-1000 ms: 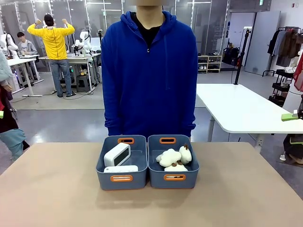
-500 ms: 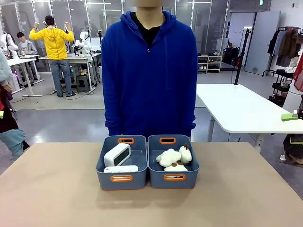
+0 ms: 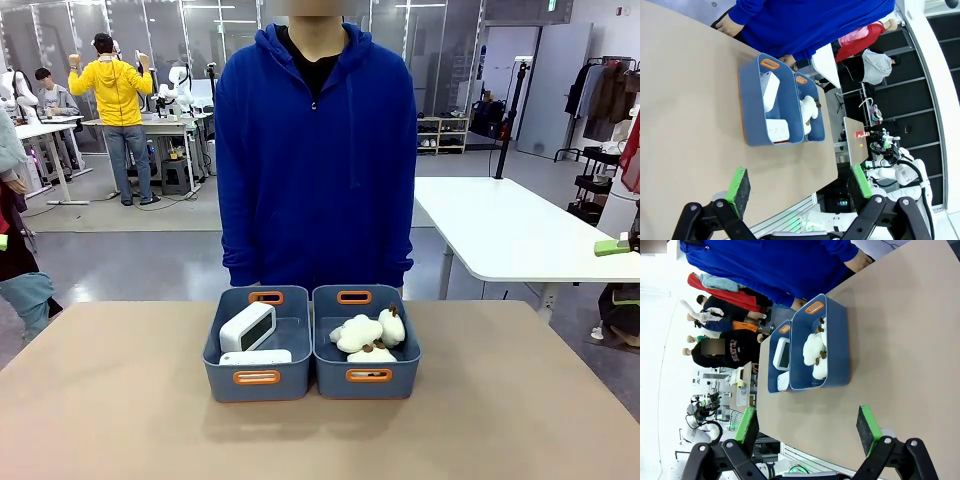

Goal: Sort the digital clocks into the basket.
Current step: Pick up the Digital clock from the table and place it into the empty Plastic storage basket.

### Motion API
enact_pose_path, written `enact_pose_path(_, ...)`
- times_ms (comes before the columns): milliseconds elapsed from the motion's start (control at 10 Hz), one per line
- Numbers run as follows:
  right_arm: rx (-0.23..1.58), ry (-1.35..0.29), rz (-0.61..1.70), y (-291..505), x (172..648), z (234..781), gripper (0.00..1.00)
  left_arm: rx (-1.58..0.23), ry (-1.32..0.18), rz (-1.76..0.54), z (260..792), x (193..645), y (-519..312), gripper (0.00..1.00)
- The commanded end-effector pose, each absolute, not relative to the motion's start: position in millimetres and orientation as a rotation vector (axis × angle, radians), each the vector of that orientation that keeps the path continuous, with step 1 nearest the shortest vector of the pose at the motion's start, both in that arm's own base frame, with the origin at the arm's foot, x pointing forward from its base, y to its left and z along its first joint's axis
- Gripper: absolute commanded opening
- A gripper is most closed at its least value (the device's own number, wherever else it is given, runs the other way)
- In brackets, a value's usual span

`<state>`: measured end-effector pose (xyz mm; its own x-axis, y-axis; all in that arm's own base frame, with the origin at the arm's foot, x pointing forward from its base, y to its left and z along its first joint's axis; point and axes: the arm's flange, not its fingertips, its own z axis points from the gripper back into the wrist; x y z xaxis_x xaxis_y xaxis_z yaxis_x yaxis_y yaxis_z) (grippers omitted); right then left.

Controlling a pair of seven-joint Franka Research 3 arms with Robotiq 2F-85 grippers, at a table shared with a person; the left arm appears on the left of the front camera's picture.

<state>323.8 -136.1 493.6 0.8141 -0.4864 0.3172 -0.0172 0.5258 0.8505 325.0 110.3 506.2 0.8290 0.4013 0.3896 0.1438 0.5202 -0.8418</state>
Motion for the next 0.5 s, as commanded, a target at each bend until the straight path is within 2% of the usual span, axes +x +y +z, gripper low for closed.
enact_pose_path(0, 0.995, -0.566, -0.297, -135.9, 324.4, 493.6, 1.0, -1.026, -0.587, 0.153, 505.8, 322.4, 111.4, 1.0)
enact_pose_path(400, 0.995, -0.566, -0.297, -135.9, 324.4, 493.6, 1.0, -1.026, -0.587, 0.153, 505.8, 322.4, 111.4, 1.0)
